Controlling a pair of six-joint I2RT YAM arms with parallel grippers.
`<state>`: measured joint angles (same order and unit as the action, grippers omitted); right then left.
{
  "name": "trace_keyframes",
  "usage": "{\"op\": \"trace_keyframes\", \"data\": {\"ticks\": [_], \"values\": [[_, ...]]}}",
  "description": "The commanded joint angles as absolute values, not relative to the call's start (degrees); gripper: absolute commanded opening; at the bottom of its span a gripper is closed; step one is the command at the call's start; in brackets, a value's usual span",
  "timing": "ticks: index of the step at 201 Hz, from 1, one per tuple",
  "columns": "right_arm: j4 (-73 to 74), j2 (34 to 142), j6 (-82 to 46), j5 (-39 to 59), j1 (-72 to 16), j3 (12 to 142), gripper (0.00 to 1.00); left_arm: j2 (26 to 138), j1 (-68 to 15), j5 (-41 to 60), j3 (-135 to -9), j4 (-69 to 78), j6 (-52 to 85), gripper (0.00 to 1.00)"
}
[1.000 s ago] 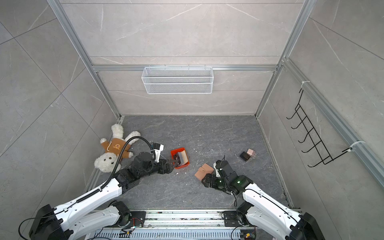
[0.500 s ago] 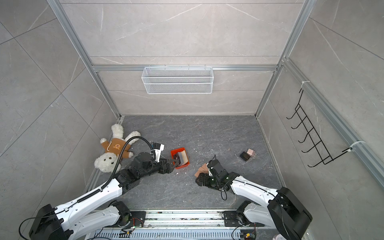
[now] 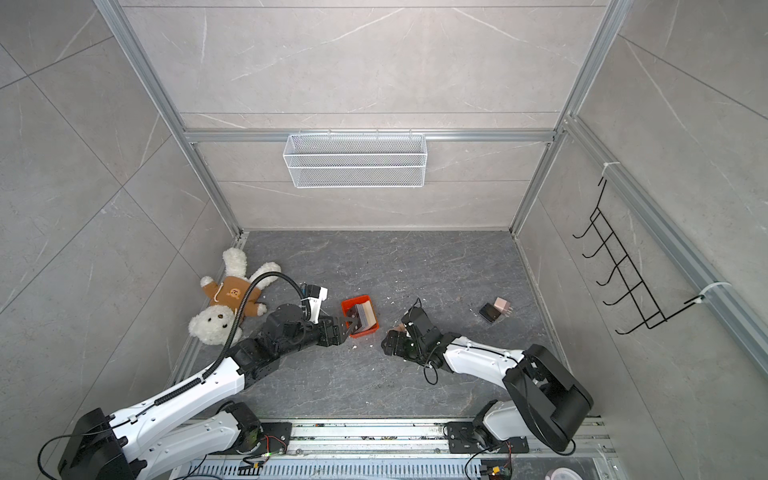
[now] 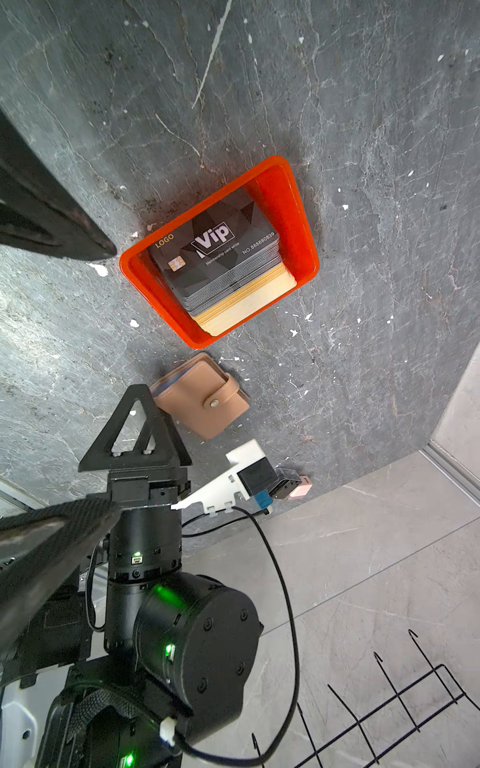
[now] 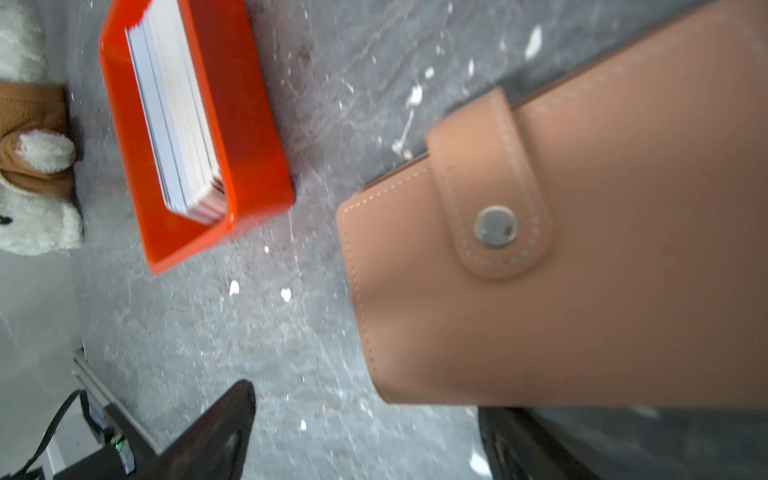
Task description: Put the credit cards into the card holder
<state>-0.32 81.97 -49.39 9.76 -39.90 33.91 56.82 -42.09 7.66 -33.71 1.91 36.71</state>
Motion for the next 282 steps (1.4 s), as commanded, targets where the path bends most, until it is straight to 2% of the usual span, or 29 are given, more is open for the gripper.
{"op": "trace_keyframes", "data": {"ticks": [1, 53, 95, 153, 197, 282], "values": [[0.44, 84.85, -49.94, 6.24, -40.07, 37.89, 0.85, 56.43, -42.19, 8.08, -33.15, 5.12, 38.10, 0.90], [-4.42, 91.07, -48.99, 1.81, -38.99, 47.68, 0.86, 56.89, -42.27, 8.77, -32.10, 6.86, 39.73, 0.86], [-7.60, 95.22, -46.23, 1.84, -34.64, 54.22, 0.87, 56.61, -42.84, 8.88, -31.25, 7.34, 40.46, 0.82], [-13.05, 91.89, -33.03, 1.99, -31.57, 56.52, 0.85, 56.98, -43.80, 8.44, -31.04, 7.89, 40.80, 0.80], [-18.94, 94.28, -26.63, 7.59, -25.42, 57.61, 0.81, 59.55, -44.98, 8.57, -32.23, 8.95, 40.71, 0.79], [-18.28, 97.12, -26.89, 17.10, -20.37, 56.35, 0.84, 60.63, -47.32, 7.34, -33.14, 9.32, 40.34, 0.79]]}}
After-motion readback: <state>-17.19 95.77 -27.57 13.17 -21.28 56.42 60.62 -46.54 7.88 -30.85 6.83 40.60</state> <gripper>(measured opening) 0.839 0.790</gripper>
